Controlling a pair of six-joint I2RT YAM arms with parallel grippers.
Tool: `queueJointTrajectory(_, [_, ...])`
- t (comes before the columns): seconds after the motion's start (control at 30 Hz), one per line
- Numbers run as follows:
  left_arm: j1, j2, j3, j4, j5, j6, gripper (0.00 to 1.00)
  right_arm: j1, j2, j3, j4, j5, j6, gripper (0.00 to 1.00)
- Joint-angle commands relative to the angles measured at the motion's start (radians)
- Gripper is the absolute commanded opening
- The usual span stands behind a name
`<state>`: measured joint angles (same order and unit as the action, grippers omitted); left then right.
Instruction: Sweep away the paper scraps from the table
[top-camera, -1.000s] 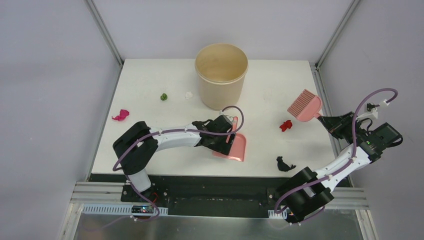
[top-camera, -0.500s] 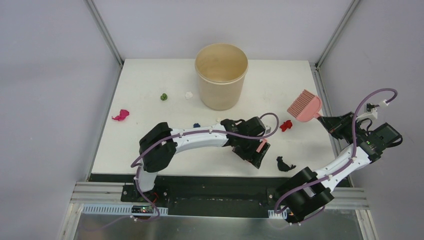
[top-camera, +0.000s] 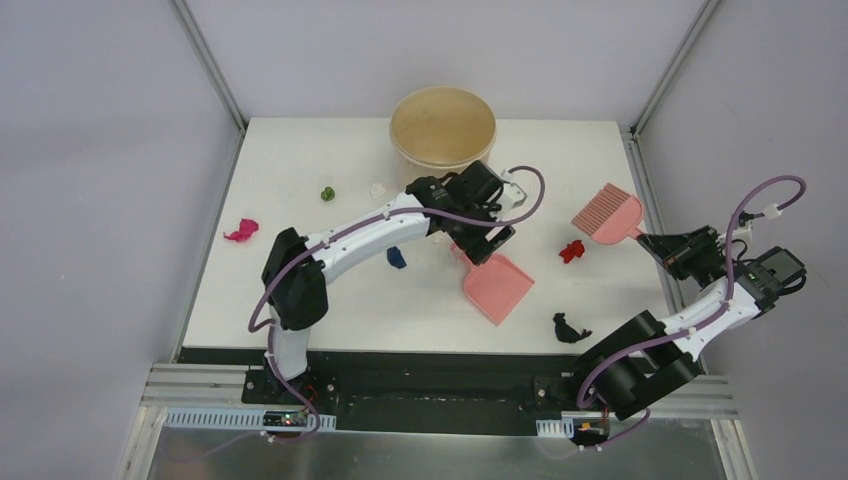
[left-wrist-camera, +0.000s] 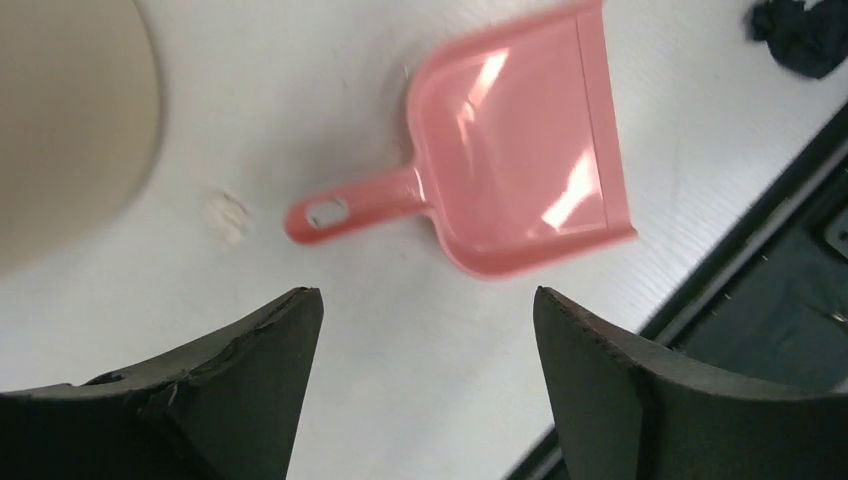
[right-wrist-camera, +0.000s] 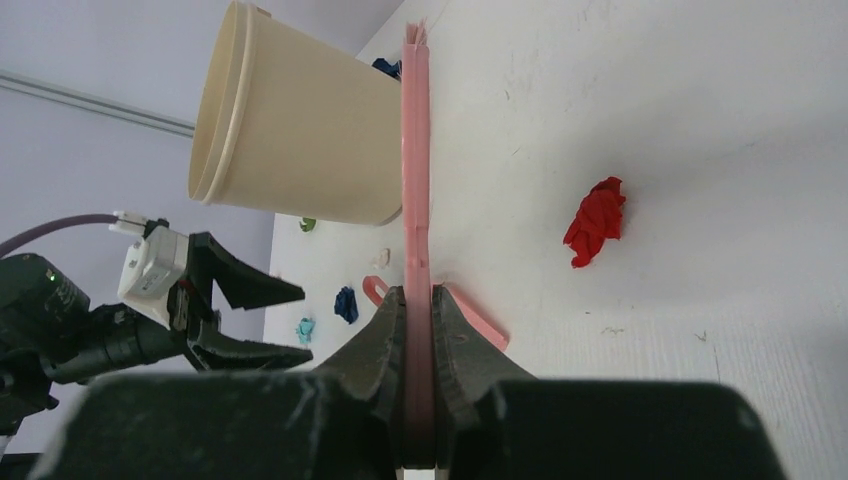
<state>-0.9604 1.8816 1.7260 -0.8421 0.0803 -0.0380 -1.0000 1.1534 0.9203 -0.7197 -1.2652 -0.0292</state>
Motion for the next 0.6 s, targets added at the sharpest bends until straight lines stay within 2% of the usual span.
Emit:
queueJointTrajectory(0.0, [-0.005, 0.128, 0.146, 0.046, -0.022, 0.337, 0.8, -0.013, -0.007, 0.045, -0.022, -0.056, -0.034, 0.0])
queueJointTrajectory(0.1, [0.009, 0.195, 0.199, 0.004, 0.026, 0.473, 0.81, -0.02, -0.017, 0.042, -0.032, -0.076, -0.049, 0.0])
queueJointTrajectory(0.17, [0.021, 0.206, 0.188, -0.012, 0.113, 0.557, 0.82, -0.031, -0.022, 0.044, -0.049, -0.108, -0.068, 0.0])
queueJointTrajectory(0.27, [0.062, 0.215, 0.164, -0.017, 0.16, 0.625, 0.84, -0.042, -0.031, 0.044, -0.057, -0.124, -0.075, 0.0])
queueJointTrajectory(0.4, [0.135, 0.212, 0.145, -0.013, 0.274, 0.597, 0.83, -0.046, -0.034, 0.039, -0.064, -0.129, -0.078, 0.0])
queueJointTrajectory(0.57, [0.149, 0.191, 0.067, -0.032, 0.399, 0.588, 0.81, -0.047, -0.027, 0.039, -0.068, -0.126, -0.089, 0.0])
